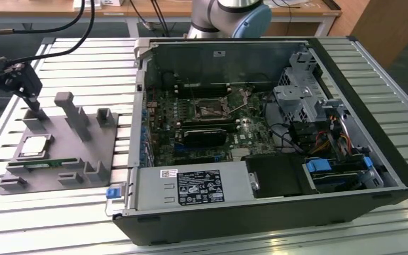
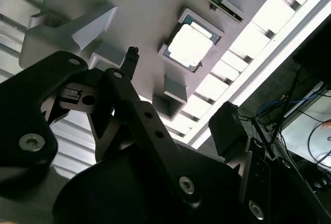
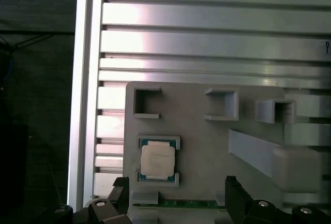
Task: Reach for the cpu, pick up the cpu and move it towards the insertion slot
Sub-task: 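Pick up the cpu and move it towards the insertion slot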
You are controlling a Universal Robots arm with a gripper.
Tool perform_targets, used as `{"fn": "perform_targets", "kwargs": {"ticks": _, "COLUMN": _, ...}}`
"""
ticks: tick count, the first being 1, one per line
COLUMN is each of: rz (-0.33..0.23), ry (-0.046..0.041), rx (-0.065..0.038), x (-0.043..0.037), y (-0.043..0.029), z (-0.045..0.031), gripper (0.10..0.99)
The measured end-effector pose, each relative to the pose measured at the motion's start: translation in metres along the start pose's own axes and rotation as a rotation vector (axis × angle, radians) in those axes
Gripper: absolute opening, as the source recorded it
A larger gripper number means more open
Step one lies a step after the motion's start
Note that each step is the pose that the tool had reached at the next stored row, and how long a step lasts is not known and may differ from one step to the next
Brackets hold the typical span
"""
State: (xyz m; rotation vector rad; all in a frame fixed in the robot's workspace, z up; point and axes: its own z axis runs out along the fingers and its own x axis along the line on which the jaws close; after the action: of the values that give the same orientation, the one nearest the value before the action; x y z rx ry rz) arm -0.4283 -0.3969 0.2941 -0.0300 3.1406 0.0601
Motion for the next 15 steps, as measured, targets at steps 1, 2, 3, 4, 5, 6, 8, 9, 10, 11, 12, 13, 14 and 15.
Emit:
{"fn": "perform_targets", "kwargs": {"ticks": 1, "rz": 0.0, "ry": 0.0, "rx": 0.0, "x": 0.0, "y": -0.0001, "z": 0.0011, "gripper": 0.824}}
{"fn": "perform_targets", "kwargs": {"ticks": 2, "rz": 0.0, "ry": 0.0, "rx": 0.0, "x": 0.0, "y": -0.0003, "z": 0.0022, "gripper": 0.824}}
{"fn": "perform_targets", "kwargs": {"ticks": 3, "rz": 0.0, "ry": 0.0, "rx": 0.0, "x": 0.0, "y": -0.0004, "z": 0.0033, "gripper": 0.824}}
{"fn": "perform_targets", "kwargs": {"ticks": 4, "rz": 0.0, "ry": 0.0001, "rx": 0.0, "x": 0.0, "y": -0.0005, "z": 0.0043, "gripper": 0.824}}
{"fn": "perform_targets", "kwargs": {"ticks": 5, "rz": 0.0, "ry": 0.0001, "rx": 0.0, "x": 0.0, "y": -0.0006, "z": 0.0052, "gripper": 0.824}}
{"fn": "perform_targets", "kwargs": {"ticks": 6, "rz": 0.0, "ry": 0.0001, "rx": 0.0, "x": 0.0, "y": -0.0007, "z": 0.0063, "gripper": 0.824}}
{"fn": "perform_targets", "kwargs": {"ticks": 8, "rz": 0.0, "ry": 0.0001, "rx": 0.0, "x": 0.0, "y": -0.001, "z": 0.0085, "gripper": 0.824}}
{"fn": "perform_targets", "kwargs": {"ticks": 9, "rz": 0.0, "ry": 0.0001, "rx": 0.0, "x": 0.0, "y": -0.0012, "z": 0.0098, "gripper": 0.824}}
{"fn": "perform_targets", "kwargs": {"ticks": 10, "rz": 0.0, "ry": 0.0, "rx": 0.0, "x": 0.0001, "y": -0.0013, "z": 0.011, "gripper": 0.824}}
{"fn": "perform_targets", "kwargs": {"ticks": 11, "rz": 0.0, "ry": 0.0, "rx": 0.0, "x": 0.0001, "y": -0.0014, "z": 0.0122, "gripper": 0.824}}
{"fn": "perform_targets", "kwargs": {"ticks": 12, "rz": 0.0, "ry": 0.0001, "rx": 0.0, "x": 0.0, "y": -0.0016, "z": 0.0134, "gripper": 0.824}}
{"fn": "perform_targets", "kwargs": {"ticks": 13, "rz": 0.0, "ry": 0.0, "rx": 0.0, "x": 0.0, "y": -0.0017, "z": 0.0147, "gripper": 0.824}}
{"fn": "perform_targets", "kwargs": {"ticks": 14, "rz": 0.0, "ry": 0.0, "rx": 0.0, "x": 0.0001, "y": -0.0019, "z": 0.0159, "gripper": 0.824}}
{"fn": "perform_targets", "kwargs": {"ticks": 15, "rz": 0.0, "ry": 0.0001, "rx": 0.0, "x": 0.0001, "y": -0.002, "z": 0.0171, "gripper": 0.824}}
